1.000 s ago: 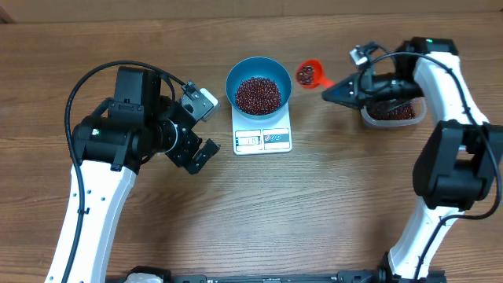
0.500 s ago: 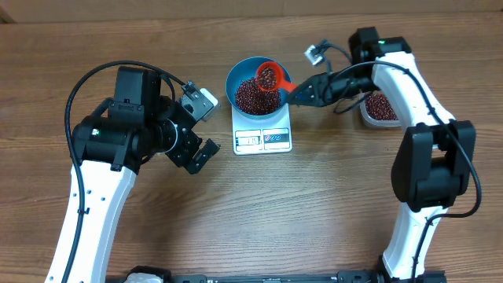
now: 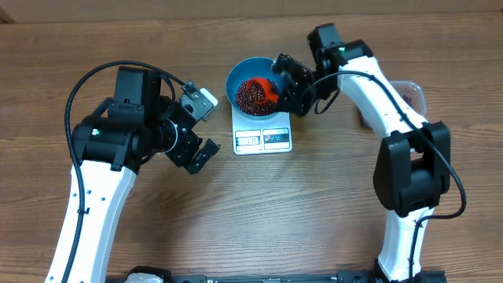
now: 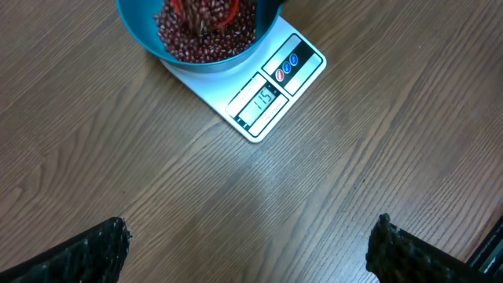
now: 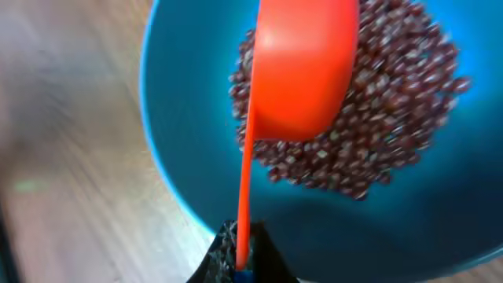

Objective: Scoop item into bowl and weigh 150g on scale
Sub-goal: 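Tilt the scoop with the right gripper to pour beans into the bowl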

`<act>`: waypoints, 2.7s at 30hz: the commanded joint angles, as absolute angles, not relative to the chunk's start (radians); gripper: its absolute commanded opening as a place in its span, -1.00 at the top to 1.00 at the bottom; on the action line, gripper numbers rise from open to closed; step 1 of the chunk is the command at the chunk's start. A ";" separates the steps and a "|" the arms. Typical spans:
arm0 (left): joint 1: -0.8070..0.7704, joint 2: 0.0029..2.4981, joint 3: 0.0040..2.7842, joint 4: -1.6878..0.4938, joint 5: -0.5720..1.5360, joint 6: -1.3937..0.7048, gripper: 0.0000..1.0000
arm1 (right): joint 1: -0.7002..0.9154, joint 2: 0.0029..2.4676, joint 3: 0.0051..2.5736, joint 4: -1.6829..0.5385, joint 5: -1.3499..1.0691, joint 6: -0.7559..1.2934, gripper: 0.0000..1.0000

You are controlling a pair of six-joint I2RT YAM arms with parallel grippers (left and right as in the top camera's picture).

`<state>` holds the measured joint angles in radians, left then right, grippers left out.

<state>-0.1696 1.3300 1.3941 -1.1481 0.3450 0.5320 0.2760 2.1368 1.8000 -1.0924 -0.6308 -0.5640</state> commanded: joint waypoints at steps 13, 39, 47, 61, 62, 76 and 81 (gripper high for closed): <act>-0.170 1.337 1.410 -1.148 0.359 0.554 -0.99 | 0.343 2.141 2.003 -1.194 -0.382 -0.543 0.93; -0.170 1.337 1.410 -1.148 0.359 0.554 -0.99 | 0.343 2.088 2.010 -1.216 -0.281 -0.543 0.93; -0.170 1.337 1.410 -1.148 0.359 0.554 -0.99 | 0.343 2.085 2.010 -1.218 -0.280 -0.543 0.93; -0.170 1.337 1.410 -1.148 0.359 0.554 -0.99 | 0.376 2.019 2.011 -1.242 -0.148 -0.543 0.93; -0.170 1.337 1.410 -1.148 0.359 0.554 -1.00 | 0.382 2.016 2.011 -1.245 -0.123 -0.543 0.93; -0.170 1.337 1.410 -1.148 0.359 0.554 -0.99 | 0.417 2.016 2.011 -1.251 -0.087 -0.543 0.93; -0.170 1.337 1.410 -1.148 0.359 0.554 -0.99 | 0.417 2.016 2.011 -1.251 -0.087 -0.543 0.93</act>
